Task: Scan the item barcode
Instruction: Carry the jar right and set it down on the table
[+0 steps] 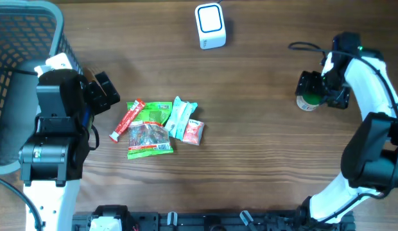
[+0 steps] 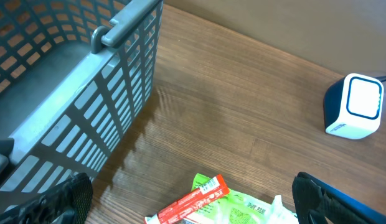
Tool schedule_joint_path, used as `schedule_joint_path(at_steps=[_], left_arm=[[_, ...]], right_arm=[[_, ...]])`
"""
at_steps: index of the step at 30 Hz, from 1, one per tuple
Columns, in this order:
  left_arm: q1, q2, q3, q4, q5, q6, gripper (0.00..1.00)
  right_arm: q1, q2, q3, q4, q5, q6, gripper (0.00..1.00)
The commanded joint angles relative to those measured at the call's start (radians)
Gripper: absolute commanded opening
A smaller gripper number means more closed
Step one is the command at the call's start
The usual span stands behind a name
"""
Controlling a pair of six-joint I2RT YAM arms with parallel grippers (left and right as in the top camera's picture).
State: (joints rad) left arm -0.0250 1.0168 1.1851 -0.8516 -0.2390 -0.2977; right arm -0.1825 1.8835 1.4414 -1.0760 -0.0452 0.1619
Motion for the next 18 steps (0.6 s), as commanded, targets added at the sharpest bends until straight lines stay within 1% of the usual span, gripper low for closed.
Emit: schedule_joint_path(at_steps=[1, 3, 5, 8, 10, 14, 18], left_arm=[[0.006, 0.001, 0.014, 0.002, -0.009, 0.005, 1.0], [0.006, 0.001, 0.014, 0.002, -0.009, 0.005, 1.0], [0.006, 0.001, 0.014, 0.002, -0.009, 0.005, 1.0], [0.006, 0.001, 0.014, 0.003, -0.009, 0.005, 1.0], [0.006, 0.001, 0.014, 0.002, -0.009, 0.005, 1.0], [0.006, 0.001, 0.014, 0.002, -0.009, 0.005, 1.0], [0.006, 0.001, 0.014, 0.002, -0.009, 0.005, 1.0]], right_arm=[[0.002, -0.094, 0.135, -0.085, -0.17, -0.02, 1.0], [0.015, -0.126, 0.151, -0.113, -0.297, -0.062, 1.0], [0.037, -0.144, 0.151, -0.122, -0.372, -0.056, 0.99], [0.092, -0.146, 0.15, -0.141, -0.421, -0.055, 1.0], [0.154, -0.146, 0.135, -0.143, -0.428, -0.049, 1.0], [0.298, -0.145, 0.094, -0.114, -0.427, 0.041, 1.0], [0.449, -0.145, 0.04, -0.031, -0.427, 0.152, 1.0]])
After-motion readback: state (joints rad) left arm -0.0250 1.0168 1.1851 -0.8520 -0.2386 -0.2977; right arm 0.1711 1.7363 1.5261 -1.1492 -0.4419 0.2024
